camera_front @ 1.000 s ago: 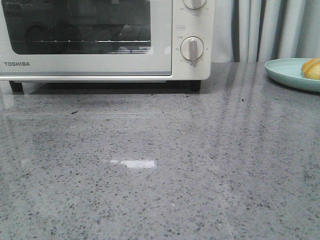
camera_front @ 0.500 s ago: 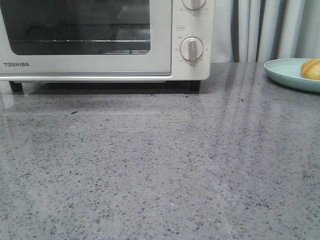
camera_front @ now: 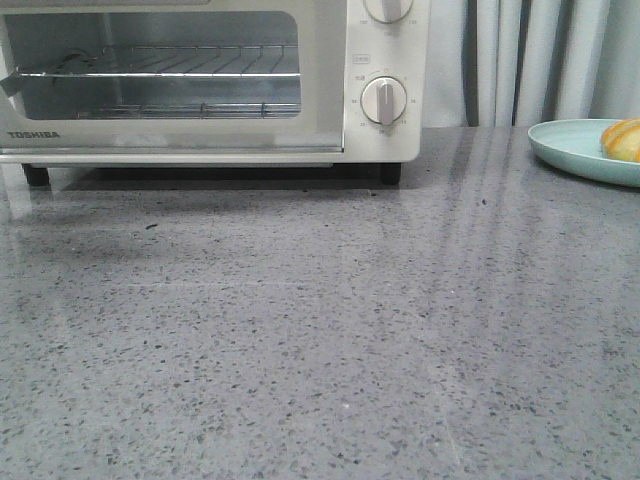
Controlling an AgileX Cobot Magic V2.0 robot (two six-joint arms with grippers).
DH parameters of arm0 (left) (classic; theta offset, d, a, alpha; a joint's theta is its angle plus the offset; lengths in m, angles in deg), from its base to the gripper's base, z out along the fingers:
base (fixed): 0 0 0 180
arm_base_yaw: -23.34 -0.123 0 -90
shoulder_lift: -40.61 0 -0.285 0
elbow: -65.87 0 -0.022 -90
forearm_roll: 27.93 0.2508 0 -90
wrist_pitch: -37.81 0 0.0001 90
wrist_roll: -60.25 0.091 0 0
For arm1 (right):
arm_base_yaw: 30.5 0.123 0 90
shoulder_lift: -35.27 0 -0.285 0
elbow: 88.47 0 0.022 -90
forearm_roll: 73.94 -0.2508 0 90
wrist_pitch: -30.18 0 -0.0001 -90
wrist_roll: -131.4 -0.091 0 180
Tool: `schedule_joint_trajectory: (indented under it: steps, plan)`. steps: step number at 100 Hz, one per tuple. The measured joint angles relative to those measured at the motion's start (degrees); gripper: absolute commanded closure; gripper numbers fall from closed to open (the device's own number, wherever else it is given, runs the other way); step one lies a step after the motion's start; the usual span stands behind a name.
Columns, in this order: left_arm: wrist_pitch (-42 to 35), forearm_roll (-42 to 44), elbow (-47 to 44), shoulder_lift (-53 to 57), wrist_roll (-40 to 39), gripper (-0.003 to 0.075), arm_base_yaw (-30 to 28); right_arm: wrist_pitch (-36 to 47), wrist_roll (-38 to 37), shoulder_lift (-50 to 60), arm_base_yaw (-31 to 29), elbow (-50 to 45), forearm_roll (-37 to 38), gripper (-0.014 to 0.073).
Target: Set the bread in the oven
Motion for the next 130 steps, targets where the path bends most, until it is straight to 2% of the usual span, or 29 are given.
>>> schedule_joint_trajectory:
  steps: [28, 48, 62, 105, 130]
  plan:
    - [1.5, -0.64, -3.11, 0.93, 0.0, 0.0742, 0.13, 0.18, 0.0, 0.0, 0.0, 5.86, 0.0, 0.0662]
    - [13.34, -1.38, -5.97, -1.1, 0.0, 0.0742, 0.13, 0.38, 0.0, 0.0, 0.0, 6.96, 0.0, 0.0662]
    - [16.58, -0.12, -6.96, -2.98, 0.0, 0.0742, -0.08, 0.27, 0.0, 0.0, 0.0, 7.06, 0.0, 0.0662]
    - [19.06, 0.15, -6.96, -1.75, 0.0, 0.0742, -0.08, -3.22, 0.0, 0.0, 0.0, 7.06, 0.0, 0.0662]
    - [20.02, 0.24, -6.96, 2.64, 0.0, 0.0742, -0.14, -3.23, 1.89, 0.0, 0.0, 7.06, 0.0, 0.0662]
